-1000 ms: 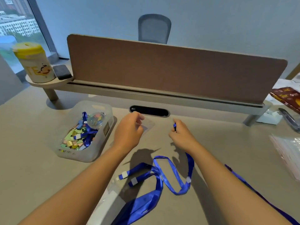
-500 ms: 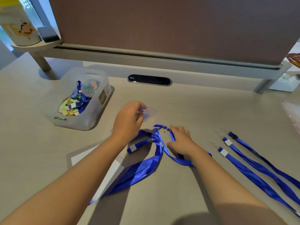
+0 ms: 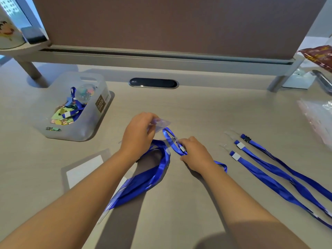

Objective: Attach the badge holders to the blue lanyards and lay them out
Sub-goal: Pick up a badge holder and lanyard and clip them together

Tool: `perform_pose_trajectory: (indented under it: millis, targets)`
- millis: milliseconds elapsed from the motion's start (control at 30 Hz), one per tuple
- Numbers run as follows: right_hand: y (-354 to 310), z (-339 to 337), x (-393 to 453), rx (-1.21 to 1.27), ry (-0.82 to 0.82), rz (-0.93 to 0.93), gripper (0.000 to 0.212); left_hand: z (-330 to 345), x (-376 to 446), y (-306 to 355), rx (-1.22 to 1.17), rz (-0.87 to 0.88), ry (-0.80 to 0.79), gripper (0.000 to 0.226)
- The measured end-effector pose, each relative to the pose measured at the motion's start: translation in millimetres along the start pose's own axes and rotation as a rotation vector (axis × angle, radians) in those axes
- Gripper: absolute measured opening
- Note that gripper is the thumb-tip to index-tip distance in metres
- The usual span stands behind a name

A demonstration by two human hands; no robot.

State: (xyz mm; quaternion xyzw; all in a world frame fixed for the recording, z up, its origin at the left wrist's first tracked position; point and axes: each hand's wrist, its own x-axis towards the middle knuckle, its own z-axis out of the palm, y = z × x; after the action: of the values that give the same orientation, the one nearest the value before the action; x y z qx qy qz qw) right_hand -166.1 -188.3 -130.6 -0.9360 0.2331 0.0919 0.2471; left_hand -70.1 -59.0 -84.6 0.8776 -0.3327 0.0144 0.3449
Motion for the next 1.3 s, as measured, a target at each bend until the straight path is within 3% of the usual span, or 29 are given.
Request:
perform_pose_trajectory:
  millis: [200,433,667,1033,1200,1300]
  targets:
    - [-0.6,-4.2,-2.1,0.087,0.065,0.081,0.042,-6.8,0.6,2.4,-0.074,-0.018,0.05,0.019]
    - [-43.8,-54.2,-1.3,0.431,0.169,0.039,0.039,-42.1,7.7,11.7,-0.159,-0.032,0.138,0.018]
    - [-137.0,-100.5,18.4,0.601,0.23,-0.141,0.029,-126.4,23.7,-6.2,-0.179,-0.063,0.314,0.016]
    - [-309.5,-84.4,91.9,0.771,0.224,-0.267,0.02,-237.3,45.5,-116.2,-0.122,-0.189,0.509,0.015]
    - [-333.2,-39.5,122.4,0.736,0.211,-0.197,0.018,-250.9,50.9,-155.5,-0.138,-0.236,0.528,0.014]
    - [-321.6,-10.2,133.6,0.496,0.146,-0.139,0.022,-246.2,54.1,-170.5,-0.158,-0.251,0.504,0.013]
